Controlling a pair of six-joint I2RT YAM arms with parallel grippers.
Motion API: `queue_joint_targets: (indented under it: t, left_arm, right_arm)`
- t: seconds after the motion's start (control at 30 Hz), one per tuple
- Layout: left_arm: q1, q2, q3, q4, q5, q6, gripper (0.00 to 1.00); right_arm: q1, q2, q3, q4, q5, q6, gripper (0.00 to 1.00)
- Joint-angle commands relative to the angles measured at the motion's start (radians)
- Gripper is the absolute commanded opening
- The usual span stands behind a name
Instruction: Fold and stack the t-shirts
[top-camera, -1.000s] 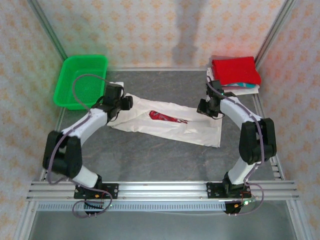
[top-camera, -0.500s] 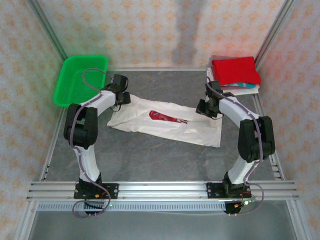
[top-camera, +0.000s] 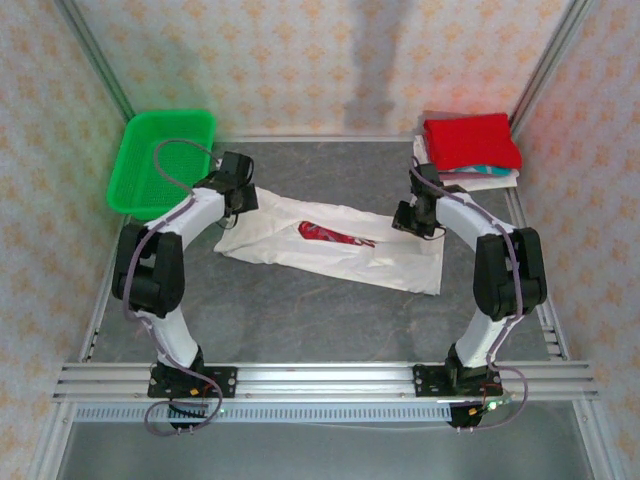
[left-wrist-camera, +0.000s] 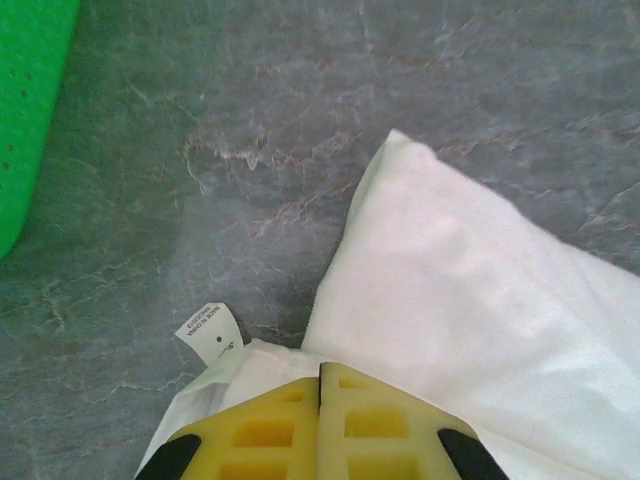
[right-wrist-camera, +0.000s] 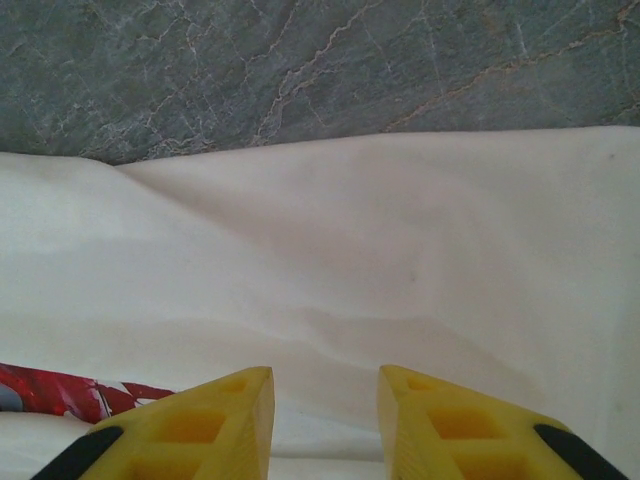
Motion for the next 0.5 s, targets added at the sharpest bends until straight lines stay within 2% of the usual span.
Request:
queue_joint_targets:
  t: [0.0, 0.13, 0.17, 0.2, 0.27, 0.33, 0.37, 0.47]
  left_arm:
    - [-0.016, -0.047, -0.024, -0.059, -0.058, -0.049, 0.0]
    - [-0.038, -0.098, -0.087, -0.024, -0.047, -0.074, 0.0]
    - [-0.036, -0.097, -0.09, -0.023, -0.056, -0.063, 0.09]
    - [-0.033, -0.085, -0.078, -0.032, -0.073, -0.052, 0.25]
    - [-0.018, -0.048, -0.032, -0.064, -0.057, -0.039, 0.27]
    - [-0.014, -0.005, 0.018, -0.089, -0.063, -0.039, 0.47]
    - [-0.014, 0.019, 0.038, -0.099, -0.076, -0.044, 0.51]
    - [-0.01, 0.08, 0.067, -0.101, -0.101, -0.054, 0.51]
  right_arm:
    - [0.007, 0.003, 0.032, -0.032, 0.038, -0.013, 0.33]
    - [0.006, 0.0, 0.025, -0.03, 0.046, -0.018, 0.34]
    - [0.007, 0.002, 0.025, -0.031, 0.044, -0.018, 0.34]
    - [0.006, 0.005, 0.028, -0.028, 0.037, -0.018, 0.34]
    - [0.007, 0.012, 0.031, -0.027, 0.025, -0.02, 0.34]
    - [0.007, 0.017, 0.036, -0.03, 0.023, -0.022, 0.35]
    - [0.007, 0.017, 0.036, -0.029, 0.024, -0.022, 0.35]
    - [0.007, 0.009, 0.026, -0.022, 0.025, -0.02, 0.35]
